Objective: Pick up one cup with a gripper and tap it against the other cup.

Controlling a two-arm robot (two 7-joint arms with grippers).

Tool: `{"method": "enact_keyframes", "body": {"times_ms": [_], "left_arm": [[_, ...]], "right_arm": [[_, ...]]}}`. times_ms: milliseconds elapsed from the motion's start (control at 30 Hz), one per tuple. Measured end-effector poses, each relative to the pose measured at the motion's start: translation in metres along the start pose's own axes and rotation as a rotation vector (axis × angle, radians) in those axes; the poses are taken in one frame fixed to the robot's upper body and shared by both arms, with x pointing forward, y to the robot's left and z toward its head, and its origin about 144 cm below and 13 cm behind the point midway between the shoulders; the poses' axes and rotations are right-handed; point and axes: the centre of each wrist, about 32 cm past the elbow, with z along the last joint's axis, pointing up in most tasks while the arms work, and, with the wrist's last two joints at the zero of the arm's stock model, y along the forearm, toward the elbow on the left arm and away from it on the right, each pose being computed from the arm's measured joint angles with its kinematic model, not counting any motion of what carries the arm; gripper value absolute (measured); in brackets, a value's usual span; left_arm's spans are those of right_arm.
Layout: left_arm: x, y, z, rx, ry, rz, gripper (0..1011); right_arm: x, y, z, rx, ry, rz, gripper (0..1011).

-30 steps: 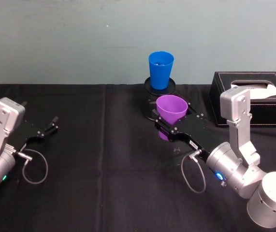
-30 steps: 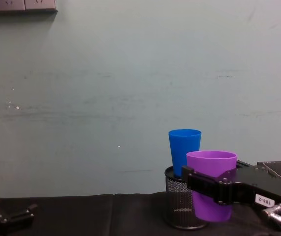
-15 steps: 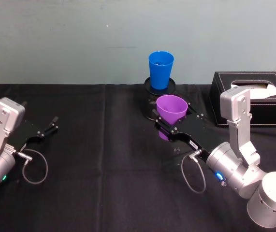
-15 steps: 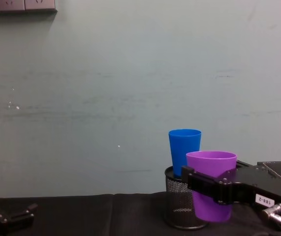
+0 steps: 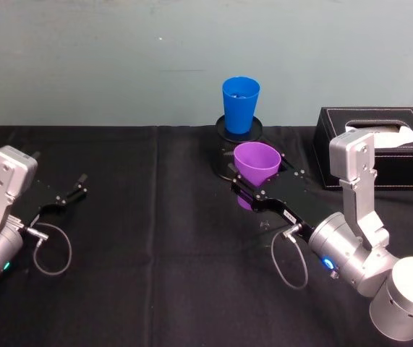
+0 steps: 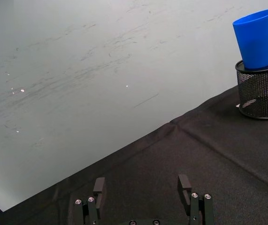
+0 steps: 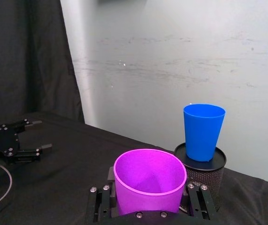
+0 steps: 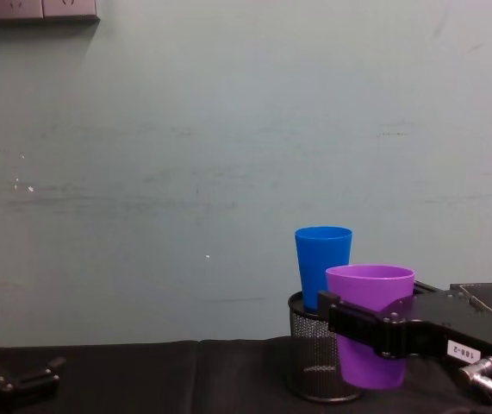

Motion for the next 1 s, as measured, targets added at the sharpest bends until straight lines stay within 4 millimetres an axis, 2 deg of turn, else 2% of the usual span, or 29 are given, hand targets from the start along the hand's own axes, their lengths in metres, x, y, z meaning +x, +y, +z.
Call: {"method": "enact_keyframes", "body": {"times_ms": [1000], "left_arm": [[0.0000, 0.0000, 0.0000, 0.000, 0.000, 0.000, 1000]], "right_arm": [[0.0000, 0.0000, 0.0000, 0.000, 0.000, 0.000, 734]]}}
